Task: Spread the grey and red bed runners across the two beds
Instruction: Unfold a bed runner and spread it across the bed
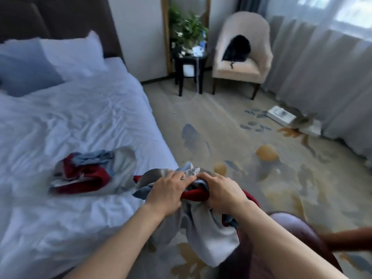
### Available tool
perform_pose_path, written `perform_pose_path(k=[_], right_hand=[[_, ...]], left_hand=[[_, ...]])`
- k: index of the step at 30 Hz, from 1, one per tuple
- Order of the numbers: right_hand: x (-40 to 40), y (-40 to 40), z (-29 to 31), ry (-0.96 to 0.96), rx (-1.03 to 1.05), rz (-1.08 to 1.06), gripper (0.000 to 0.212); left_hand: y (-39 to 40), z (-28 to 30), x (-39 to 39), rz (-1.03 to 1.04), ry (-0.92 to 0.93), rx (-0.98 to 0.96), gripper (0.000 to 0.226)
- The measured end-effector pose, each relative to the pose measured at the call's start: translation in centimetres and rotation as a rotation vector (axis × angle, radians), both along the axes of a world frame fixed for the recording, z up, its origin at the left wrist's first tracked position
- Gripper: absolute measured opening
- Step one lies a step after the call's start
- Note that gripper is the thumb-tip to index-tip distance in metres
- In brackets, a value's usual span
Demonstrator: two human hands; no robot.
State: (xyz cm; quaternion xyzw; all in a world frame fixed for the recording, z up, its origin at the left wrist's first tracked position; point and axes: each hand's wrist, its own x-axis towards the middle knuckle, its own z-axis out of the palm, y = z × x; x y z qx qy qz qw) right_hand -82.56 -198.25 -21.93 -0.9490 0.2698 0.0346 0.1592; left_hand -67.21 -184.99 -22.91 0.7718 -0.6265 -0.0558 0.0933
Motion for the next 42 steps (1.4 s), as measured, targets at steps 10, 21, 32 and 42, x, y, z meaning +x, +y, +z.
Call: perform_pose_path(k=[10, 21, 32, 42], right_hand=[[21.8, 19.4, 3.2, 0.008, -0.084, 0.428, 0.064], [39.8, 46.2, 2.8, -0.096, -0.269, 0.777, 0.051], [55.5, 70.7, 1.1, -0.163, -0.265, 1.18, 0.035], [67.1, 94.9, 1.9, -0.116, -0.17, 1.532, 0.039]], left_hand=[[24.3, 1.8, 14.1, 0.441, -0.009, -0.071, 0.061], [52.2, 2.2, 25.5, 0.819, -0.045, -0.059, 0.058], [75.3, 1.5, 33.2, 1.255, -0.088, 0.059, 0.054], [95.7, 2.7, 38.9, 1.625, -0.069, 0.145, 0.056]])
